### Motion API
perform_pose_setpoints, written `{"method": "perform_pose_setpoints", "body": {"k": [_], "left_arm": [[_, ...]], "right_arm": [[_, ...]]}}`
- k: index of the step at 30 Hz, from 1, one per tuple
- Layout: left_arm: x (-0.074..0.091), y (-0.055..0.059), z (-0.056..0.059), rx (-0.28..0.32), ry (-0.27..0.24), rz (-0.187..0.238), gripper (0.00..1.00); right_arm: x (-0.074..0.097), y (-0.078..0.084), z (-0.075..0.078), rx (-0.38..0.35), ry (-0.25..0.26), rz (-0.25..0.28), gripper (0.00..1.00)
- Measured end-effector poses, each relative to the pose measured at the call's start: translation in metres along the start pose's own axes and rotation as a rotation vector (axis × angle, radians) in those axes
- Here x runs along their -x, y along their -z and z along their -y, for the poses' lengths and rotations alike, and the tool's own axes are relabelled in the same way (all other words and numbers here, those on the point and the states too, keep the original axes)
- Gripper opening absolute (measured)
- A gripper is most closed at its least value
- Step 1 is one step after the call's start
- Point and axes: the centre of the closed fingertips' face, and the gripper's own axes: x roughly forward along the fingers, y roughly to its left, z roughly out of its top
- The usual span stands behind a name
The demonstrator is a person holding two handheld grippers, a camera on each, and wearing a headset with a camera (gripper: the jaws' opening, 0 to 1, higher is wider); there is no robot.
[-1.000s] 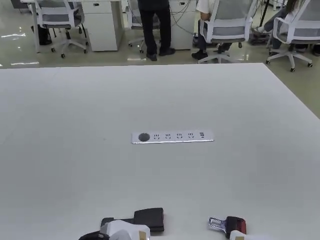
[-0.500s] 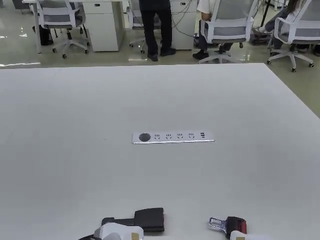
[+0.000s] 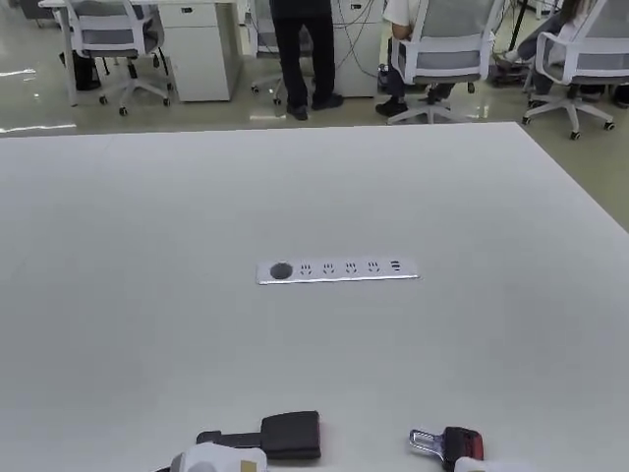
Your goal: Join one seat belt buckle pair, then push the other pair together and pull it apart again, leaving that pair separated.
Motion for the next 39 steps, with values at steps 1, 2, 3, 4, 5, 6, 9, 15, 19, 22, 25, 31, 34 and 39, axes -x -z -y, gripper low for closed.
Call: {"method": "perform_pose_setpoints", "body": {"k": [1, 2, 3, 4, 5, 6, 9, 15, 19, 22, 25, 31, 34, 39], "left_arm": [[0.0001, -0.0003, 0.0002, 0.0, 0.001, 0.002, 0.32], [0.0003, -0.0005, 0.0002, 0.003, 0.004, 0.006, 0.31], [0.0004, -0.0006, 0.0004, 0.003, 0.006, 0.008, 0.31], [0.0004, -0.0011, 0.0008, -0.001, 0.007, 0.01, 0.31], [0.0005, -0.0012, 0.0008, 0.0, 0.009, 0.012, 0.31], [0.0005, -0.0012, 0.0008, 0.0, 0.012, 0.014, 0.31], [0.0006, -0.0008, 0.0009, -0.006, 0.019, 0.019, 0.31], [0.0009, -0.0003, 0.001, -0.003, 0.023, 0.029, 0.31], [0.0012, -0.0006, 0.0013, -0.007, 0.028, 0.031, 0.31], [0.0013, -0.0003, 0.0011, -0.012, 0.031, 0.029, 0.31], [0.0017, -0.0016, 0.0018, -0.015, 0.034, 0.028, 0.31], [0.0019, -0.0009, 0.0013, -0.016, 0.035, 0.027, 0.31], [0.0021, -0.0014, 0.0016, -0.014, 0.034, 0.025, 0.31], [0.0018, -0.0008, 0.0015, -0.018, 0.034, 0.019, 0.32]], "right_arm": [[0.0001, 0.0, 0.0, 0.001, 0.0, 0.004, 0.31], [0.0, 0.0003, 0.0001, 0.001, 0.0, 0.006, 0.31], [-0.0001, 0.0005, 0.0002, 0.0, 0.001, 0.008, 0.31], [0.0, 0.0009, 0.0001, -0.001, 0.002, 0.012, 0.31], [0.0001, 0.0013, 0.0003, 0.003, 0.0, 0.014, 0.31], [-0.0002, 0.0016, 0.0005, 0.003, 0.0, 0.016, 0.31], [-0.0004, 0.0017, 0.0007, 0.008, -0.005, 0.021, 0.31], [-0.0012, 0.0035, 0.0009, 0.014, -0.014, 0.029, 0.31], [-0.0018, 0.0042, 0.0013, 0.014, -0.016, 0.037, 0.31], [-0.0021, 0.0045, 0.0016, 0.012, -0.014, 0.047, 0.31], [-0.0018, 0.0033, 0.001, 0.01, -0.013, 0.054, 0.31], [-0.0017, 0.004, 0.0011, 0.008, -0.008, 0.063, 0.32], [-0.0015, 0.0036, 0.0005, 0.004, -0.002, 0.07, 0.32], [-0.0014, 0.0031, 0.0001, 0.001, 0.003, 0.075, 0.32]]}}
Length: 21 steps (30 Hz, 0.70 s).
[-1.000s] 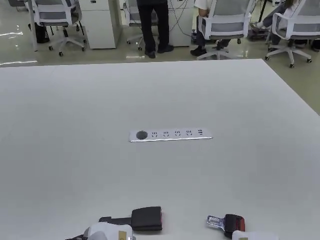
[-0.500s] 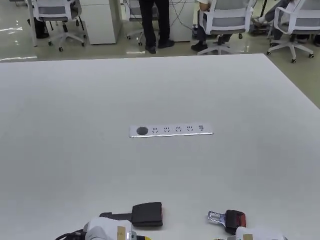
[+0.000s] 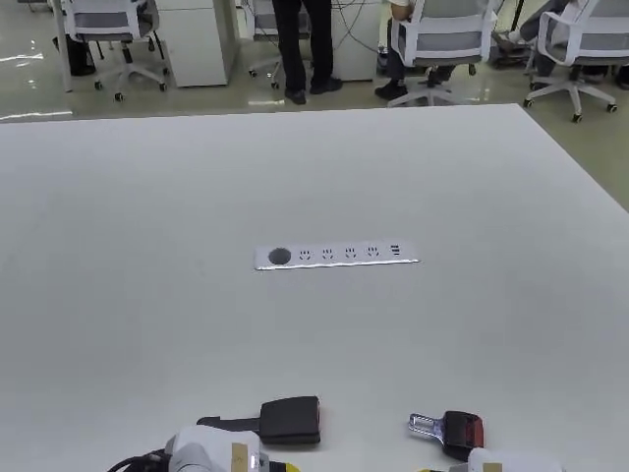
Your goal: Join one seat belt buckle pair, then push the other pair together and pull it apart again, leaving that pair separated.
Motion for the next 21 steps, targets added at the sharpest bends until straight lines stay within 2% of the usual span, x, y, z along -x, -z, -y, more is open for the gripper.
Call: {"method": "perform_pose_setpoints", "body": {"k": [6, 10, 13, 14, 16, 18, 19, 21], "left_arm": [[-0.001, -0.001, 0.001, -0.009, -0.011, -0.013, 0.32], [-0.001, -0.001, 0.001, -0.026, -0.017, -0.04, 0.33], [-0.001, 0.001, 0.003, -0.039, -0.015, -0.061, 0.34], [0.0, 0.003, 0.004, -0.055, -0.01, -0.084, 0.35], [0.002, 0.004, 0.005, -0.074, -0.013, -0.104, 0.37], [0.005, 0.002, 0.007, -0.059, -0.017, -0.086, 0.43], [0.007, -0.007, 0.016, -0.012, 0.029, -0.023, 0.48], [0.014, -0.007, 0.011, -0.026, 0.003, -0.027, 0.59]], "right_arm": [[0.0, -0.001, 0.0, -0.003, 0.002, -0.001, 0.33], [0.0, -0.001, 0.0, 0.007, 0.011, -0.007, 0.34], [0.001, 0.002, 0.001, 0.065, 0.037, -0.036, 0.34], [0.0, 0.0, -0.001, 0.056, 0.04, -0.028, 0.34], [0.004, 0.003, 0.001, 0.03, 0.058, -0.045, 0.37], [0.006, 0.001, 0.001, -0.016, 0.063, -0.022, 0.47], [0.007, -0.001, 0.001, -0.041, 0.064, -0.004, 0.52], [0.012, -0.006, 0.003, -0.06, 0.072, 0.02, 0.59]]}}
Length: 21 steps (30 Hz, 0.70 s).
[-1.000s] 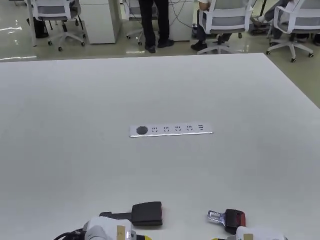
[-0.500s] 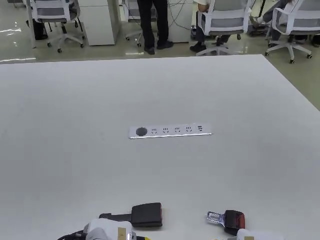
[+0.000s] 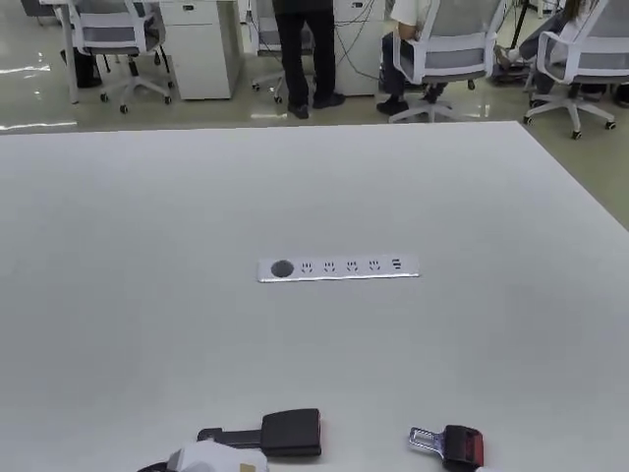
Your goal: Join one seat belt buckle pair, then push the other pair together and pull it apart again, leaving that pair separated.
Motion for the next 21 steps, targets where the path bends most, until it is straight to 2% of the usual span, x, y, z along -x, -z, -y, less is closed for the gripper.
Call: {"method": "perform_pose_setpoints", "body": {"k": [1, 4, 7, 9, 11, 14, 21], "left_arm": [[0.004, 0.0, -0.009, -0.031, -0.055, -0.01, 0.62], [0.013, -0.004, -0.014, -0.012, -0.073, 0.015, 0.7], [0.021, -0.004, -0.024, -0.007, -0.105, 0.01, 0.77], [0.028, -0.008, -0.033, -0.01, -0.132, 0.025, 0.78], [0.035, -0.011, -0.044, 0.018, -0.168, 0.037, 0.79], [0.043, -0.011, -0.059, 0.02, -0.202, 0.044, 0.79], [0.057, -0.003, -0.086, 0.052, -0.246, 0.04, 0.81]], "right_arm": [[0.003, -0.004, 0.001, -0.003, 0.006, 0.019, 0.61], [0.007, -0.006, 0.005, -0.015, 0.018, 0.029, 0.69], [0.011, -0.007, 0.012, -0.013, 0.042, 0.027, 0.72], [0.014, -0.007, 0.017, -0.014, 0.051, 0.028, 0.73], [0.017, -0.007, 0.024, -0.007, 0.066, 0.023, 0.75], [0.022, -0.008, 0.035, -0.008, 0.082, 0.032, 0.75], [0.032, -0.007, 0.065, -0.013, 0.125, 0.028, 0.76]]}}
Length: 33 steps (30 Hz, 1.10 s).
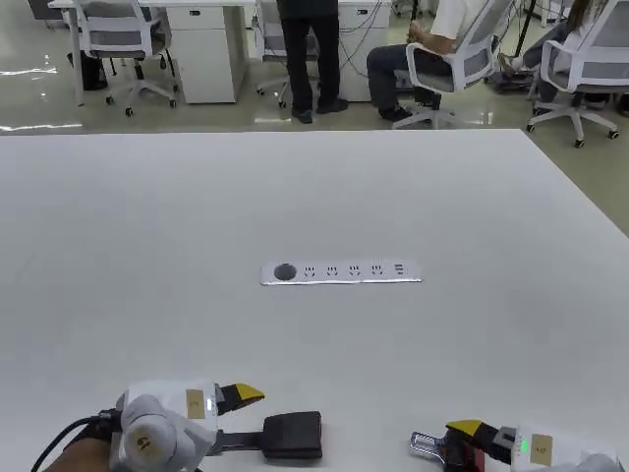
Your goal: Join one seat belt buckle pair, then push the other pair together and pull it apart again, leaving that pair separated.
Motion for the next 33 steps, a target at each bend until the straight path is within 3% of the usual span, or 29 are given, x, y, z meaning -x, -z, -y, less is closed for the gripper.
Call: {"method": "perform_pose_setpoints", "body": {"k": [3, 16, 21, 29, 33], "left_arm": [[-0.001, 0.01, -0.004, -0.028, 0.009, -0.049, 0.81], [-0.012, 0.018, -0.027, -0.01, 0.022, -0.071, 0.81], [-0.02, 0.023, -0.027, -0.001, 0.041, -0.081, 0.8], [-0.031, 0.026, -0.021, -0.011, 0.076, -0.096, 0.79], [-0.035, 0.029, -0.02, -0.009, 0.091, -0.105, 0.76]], "right_arm": [[0.001, 0.003, 0.01, -0.004, 0.006, -0.005, 0.76], [-0.002, 0.02, 0.025, -0.039, -0.044, -0.071, 0.81], [-0.007, 0.033, 0.031, -0.05, -0.063, -0.085, 0.77], [-0.009, 0.037, 0.03, -0.049, -0.087, -0.115, 0.74], [-0.011, 0.045, 0.037, -0.062, -0.084, -0.152, 0.64]]}}
